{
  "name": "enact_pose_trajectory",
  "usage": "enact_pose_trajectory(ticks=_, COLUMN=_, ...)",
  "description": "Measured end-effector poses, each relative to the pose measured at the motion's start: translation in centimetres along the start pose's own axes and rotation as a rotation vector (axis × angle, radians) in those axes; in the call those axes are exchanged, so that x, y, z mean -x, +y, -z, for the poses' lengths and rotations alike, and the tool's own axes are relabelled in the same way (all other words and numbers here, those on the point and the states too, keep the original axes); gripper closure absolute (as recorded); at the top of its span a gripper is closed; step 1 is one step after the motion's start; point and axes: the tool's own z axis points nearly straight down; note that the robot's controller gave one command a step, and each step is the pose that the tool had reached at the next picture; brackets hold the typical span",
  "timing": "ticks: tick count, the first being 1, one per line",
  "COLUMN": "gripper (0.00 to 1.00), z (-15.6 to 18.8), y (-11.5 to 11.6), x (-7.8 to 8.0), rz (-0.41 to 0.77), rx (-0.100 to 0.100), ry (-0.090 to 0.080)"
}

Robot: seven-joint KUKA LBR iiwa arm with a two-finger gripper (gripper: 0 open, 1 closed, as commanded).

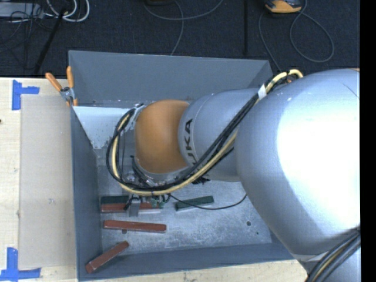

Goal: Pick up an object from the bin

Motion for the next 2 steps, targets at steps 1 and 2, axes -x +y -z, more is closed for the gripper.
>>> enact_pose_trajectory(ticks=1, gripper=1.00, z=0.1, y=0.3, x=-3.1, rz=-0.051, rx=0.000, ry=-0.005)
enact_pose_trajectory(ticks=2, gripper=1.00, z=0.1, y=-1.3, x=-7.1, rz=-0.094, rx=0.003, ry=-0.010)
